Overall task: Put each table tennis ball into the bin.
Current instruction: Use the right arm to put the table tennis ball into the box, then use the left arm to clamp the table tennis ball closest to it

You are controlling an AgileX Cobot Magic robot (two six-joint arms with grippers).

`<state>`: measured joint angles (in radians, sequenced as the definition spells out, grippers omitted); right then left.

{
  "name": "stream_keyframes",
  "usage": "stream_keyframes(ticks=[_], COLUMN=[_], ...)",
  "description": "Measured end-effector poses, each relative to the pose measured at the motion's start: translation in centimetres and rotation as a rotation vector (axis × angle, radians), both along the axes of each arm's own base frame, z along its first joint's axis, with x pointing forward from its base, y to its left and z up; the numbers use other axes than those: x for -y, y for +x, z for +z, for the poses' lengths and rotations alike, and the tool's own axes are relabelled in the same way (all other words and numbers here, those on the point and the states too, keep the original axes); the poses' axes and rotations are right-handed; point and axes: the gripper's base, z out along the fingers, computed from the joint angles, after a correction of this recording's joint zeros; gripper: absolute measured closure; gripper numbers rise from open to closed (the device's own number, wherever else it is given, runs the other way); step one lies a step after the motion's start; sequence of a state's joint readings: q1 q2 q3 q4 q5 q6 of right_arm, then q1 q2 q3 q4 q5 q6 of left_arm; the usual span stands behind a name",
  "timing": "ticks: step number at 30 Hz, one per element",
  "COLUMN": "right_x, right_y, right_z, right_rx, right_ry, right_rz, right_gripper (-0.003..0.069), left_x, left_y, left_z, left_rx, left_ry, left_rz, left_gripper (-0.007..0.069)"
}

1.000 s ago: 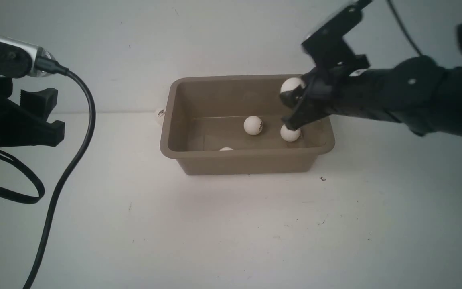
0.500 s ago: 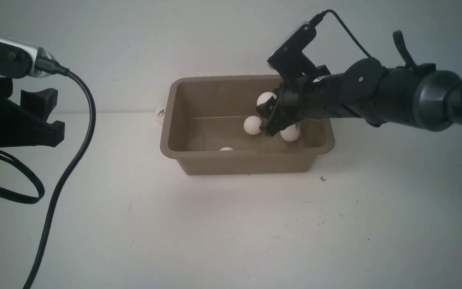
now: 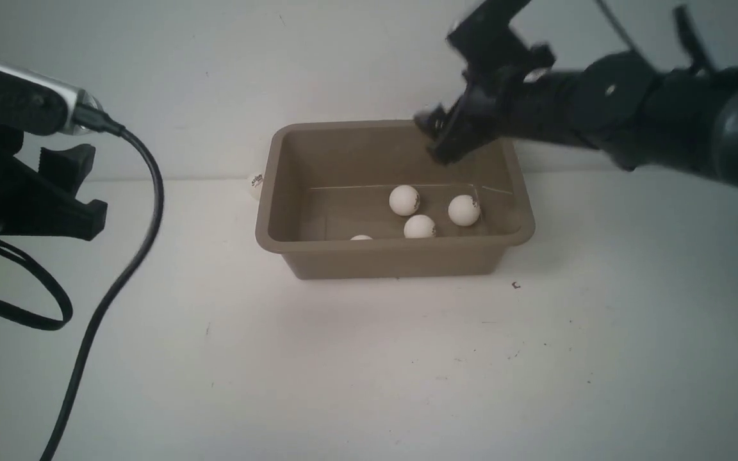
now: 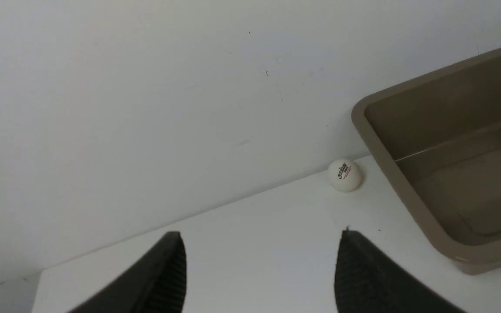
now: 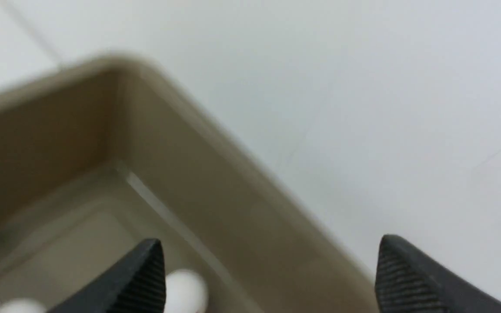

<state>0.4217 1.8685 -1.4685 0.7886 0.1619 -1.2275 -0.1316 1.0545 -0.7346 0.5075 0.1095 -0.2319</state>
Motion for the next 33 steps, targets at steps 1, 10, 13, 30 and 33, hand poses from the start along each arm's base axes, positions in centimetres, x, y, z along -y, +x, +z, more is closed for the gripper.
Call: stream_keyframes(ticks=[1, 10, 13, 30, 33], right_x=[0.4, 2.3, 2.5, 2.3, 2.3], right_y=[-0.8, -7.0, -8.1, -8.9, -8.9], right_z=[2.3, 12.0, 12.9, 13.0, 13.0], right_rx=[0.049, 0.179, 0.174, 0.124, 0.118], right_ry=[0.021, 0.127, 0.130, 0.139, 0.148], right_rz=[-0.002, 0.082, 0.117, 0.164, 0.161], right_gripper=[0.0069, 0.0069, 0.0069, 0.0070, 0.0070], left_x=[0.2, 1.9, 1.8, -2.9, -3.7], left_y=[0.7, 6.4, 8.7, 10.4, 10.5], left_z=[-0.5, -4.9, -5.9, -6.1, -6.2], left_rx=[0.007, -0.058, -0.074, -0.136, -0.177], left_ry=[0.065, 0.263, 0.289, -0.375, -0.428], left_rz=[-0.036, -0.228, -0.250, -0.098, -0.177], left_gripper=[0.0209, 0.0209, 0.0209, 0.0252, 0.0259])
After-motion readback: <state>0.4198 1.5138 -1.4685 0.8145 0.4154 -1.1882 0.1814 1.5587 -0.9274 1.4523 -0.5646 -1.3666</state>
